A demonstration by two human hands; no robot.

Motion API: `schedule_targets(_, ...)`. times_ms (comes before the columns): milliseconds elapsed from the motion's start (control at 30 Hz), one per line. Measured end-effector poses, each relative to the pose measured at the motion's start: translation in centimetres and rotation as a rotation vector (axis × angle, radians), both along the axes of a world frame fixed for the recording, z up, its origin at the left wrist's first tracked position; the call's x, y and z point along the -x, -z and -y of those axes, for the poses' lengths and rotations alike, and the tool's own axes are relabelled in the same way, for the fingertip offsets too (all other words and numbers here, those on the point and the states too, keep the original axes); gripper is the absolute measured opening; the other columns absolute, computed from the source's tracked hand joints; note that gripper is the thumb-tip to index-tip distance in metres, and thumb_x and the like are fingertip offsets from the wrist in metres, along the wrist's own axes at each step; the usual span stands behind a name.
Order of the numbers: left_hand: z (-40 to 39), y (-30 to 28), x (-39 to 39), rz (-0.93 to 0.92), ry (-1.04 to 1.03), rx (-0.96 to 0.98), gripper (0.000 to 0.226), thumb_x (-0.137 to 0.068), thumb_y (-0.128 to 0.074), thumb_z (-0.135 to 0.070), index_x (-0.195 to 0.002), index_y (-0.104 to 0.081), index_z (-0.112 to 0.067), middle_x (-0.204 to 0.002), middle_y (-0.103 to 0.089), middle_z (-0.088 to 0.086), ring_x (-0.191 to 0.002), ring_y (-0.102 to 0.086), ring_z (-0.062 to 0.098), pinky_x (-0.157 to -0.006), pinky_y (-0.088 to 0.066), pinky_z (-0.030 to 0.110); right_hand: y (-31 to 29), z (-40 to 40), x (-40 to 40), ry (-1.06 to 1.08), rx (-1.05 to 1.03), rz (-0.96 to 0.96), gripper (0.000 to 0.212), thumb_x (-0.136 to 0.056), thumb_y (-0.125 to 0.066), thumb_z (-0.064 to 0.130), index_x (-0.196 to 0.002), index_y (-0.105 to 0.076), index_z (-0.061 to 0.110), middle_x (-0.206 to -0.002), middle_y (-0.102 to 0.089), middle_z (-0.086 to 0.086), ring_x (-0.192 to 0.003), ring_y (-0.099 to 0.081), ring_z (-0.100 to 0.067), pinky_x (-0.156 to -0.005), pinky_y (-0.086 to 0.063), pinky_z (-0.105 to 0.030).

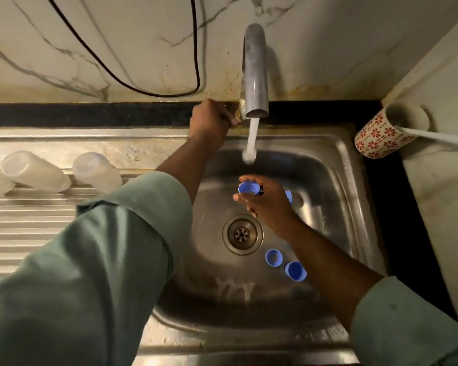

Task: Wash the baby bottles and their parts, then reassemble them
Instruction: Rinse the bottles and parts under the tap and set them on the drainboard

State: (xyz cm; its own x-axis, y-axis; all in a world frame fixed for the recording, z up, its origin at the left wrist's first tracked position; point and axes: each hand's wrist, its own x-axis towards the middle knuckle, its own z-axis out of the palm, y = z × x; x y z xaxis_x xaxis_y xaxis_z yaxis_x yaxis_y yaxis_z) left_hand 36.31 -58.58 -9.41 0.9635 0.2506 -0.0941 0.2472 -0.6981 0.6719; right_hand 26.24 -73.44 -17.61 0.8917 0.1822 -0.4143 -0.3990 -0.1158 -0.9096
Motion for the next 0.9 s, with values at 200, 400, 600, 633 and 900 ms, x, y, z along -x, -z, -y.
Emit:
schedule_targets(200,-1.3,0.5,-1.4,-0.152,-0.02,0.146,0.019,-0.085,-0.078,-0.016,-0.074,-0.064,-0.021,-0.069,-0.058,-0.01,-0.072,-0.062,0.009,-0.073,-0.053,0.029,1.9,-0.2,-1.1,0.007,0.06,-0.008,0.037,-0.08,-0.076,0.007,-0.115,-0.062,0.007,-0.079,-0.063,-0.006,-0.06,-0.055,-0.016,-0.053,-0.048,-0.024)
schedule_targets(400,-1.3,0.1,-2.1,-0.229,-0.027,0.165,0.028,-0.089,-0.075,-0.015,-0.07,-0.056,-0.022,-0.077,-0.067,-0.002,-0.073,-0.066,0.011,-0.071,-0.056,0.033,3.8,-0.9,-1.6,-0.005,0.153,0.039,0.044,-0.075,-0.078,0.005,-0.117,-0.063,0.011,-0.105,-0.066,-0.004,-0.097,-0.064,-0.017,-0.083,-0.054,-0.023)
schedule_targets(600,-1.0,-0.4,-1.7,-0.226,-0.059,0.183,0.029,-0.091,-0.073,-0.018,-0.073,-0.05,-0.022,-0.08,-0.068,-0.001,-0.069,-0.066,0.01,-0.059,-0.05,0.029,4.4,-1.9,-2.8,0.044,0.18,-0.092,0.023,-0.078,-0.073,0.012,-0.084,-0.058,-0.004,-0.071,-0.055,-0.013,-0.06,-0.052,-0.02,-0.057,-0.047,-0.03)
schedule_targets(633,-1.0,-0.4,-1.6,-0.226,-0.059,0.181,0.029,-0.091,-0.073,-0.018,-0.073,-0.05,-0.022,-0.082,-0.068,0.0,-0.071,-0.067,0.012,-0.063,-0.053,0.031,4.2,-2.1,-3.0,0.036,0.156,-0.149,0.022,-0.079,-0.073,0.016,-0.08,-0.058,0.001,-0.066,-0.054,-0.01,-0.053,-0.049,-0.016,-0.049,-0.043,-0.027)
schedule_targets(900,-1.2,-1.0,-1.8,-0.257,-0.05,0.209,0.03,-0.091,-0.073,-0.02,-0.075,-0.048,-0.022,-0.077,-0.064,-0.002,-0.067,-0.064,0.009,-0.053,-0.046,0.026,3.8,-3.3,-3.9,0.308,-0.257,-0.565,0.015,-0.093,-0.054,0.013,-0.093,-0.068,0.02,-0.077,-0.056,-0.007,-0.041,-0.038,-0.007,-0.037,-0.027,-0.018)
